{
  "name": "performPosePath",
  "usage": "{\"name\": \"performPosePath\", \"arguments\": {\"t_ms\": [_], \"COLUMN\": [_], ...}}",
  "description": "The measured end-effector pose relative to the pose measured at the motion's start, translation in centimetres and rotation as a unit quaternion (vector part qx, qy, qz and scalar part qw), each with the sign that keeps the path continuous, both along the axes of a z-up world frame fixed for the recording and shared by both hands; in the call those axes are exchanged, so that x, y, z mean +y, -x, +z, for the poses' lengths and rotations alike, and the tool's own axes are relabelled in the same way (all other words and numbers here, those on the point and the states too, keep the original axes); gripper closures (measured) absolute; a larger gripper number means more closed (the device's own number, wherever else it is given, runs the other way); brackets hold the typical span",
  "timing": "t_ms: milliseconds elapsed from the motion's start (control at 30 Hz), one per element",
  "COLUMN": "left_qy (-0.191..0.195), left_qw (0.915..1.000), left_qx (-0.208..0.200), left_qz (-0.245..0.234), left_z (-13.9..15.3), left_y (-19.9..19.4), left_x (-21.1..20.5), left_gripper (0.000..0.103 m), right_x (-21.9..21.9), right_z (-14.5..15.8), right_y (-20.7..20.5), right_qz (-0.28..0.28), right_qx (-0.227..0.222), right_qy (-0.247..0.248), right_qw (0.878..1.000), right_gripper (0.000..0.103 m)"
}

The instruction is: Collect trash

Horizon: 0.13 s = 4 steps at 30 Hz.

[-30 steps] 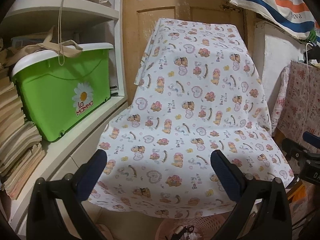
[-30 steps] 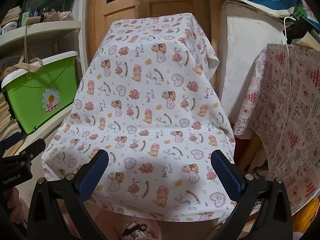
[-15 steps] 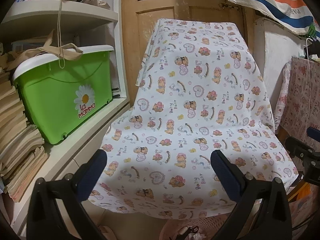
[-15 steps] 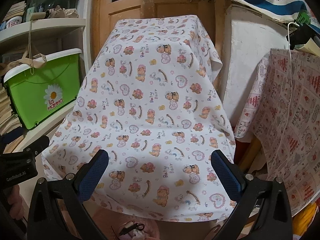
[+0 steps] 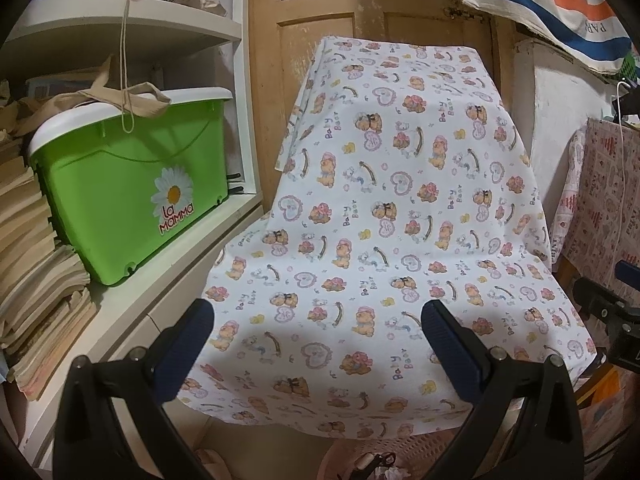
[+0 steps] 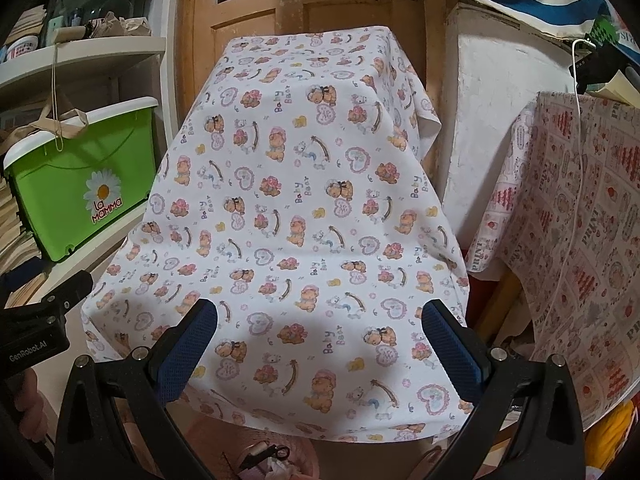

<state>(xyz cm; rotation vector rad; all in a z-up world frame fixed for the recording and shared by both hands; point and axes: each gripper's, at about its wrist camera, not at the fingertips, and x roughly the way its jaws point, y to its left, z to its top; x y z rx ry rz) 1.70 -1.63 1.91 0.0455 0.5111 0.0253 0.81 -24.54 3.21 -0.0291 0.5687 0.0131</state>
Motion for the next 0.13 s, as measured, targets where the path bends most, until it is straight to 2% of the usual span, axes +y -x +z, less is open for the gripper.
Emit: {"name": "performPosePath", "arguments": {"t_ms": [133], "left_qy": [-0.003], "left_qw": [1.0000], "left_qx": [0.001], "left_qz": [0.005], "left_z": [-0.16], "left_y": [0.16], "left_x": [-0.11], "left_gripper": [0.000], "right_x": [0.03], "right_z": [-0.06], "right_y": [-0.03], "right_qz": [-0.003], "right_qx": [-0.001], "right_qy": [0.000], "right_qw": [1.000], "right_gripper": [0.000]}}
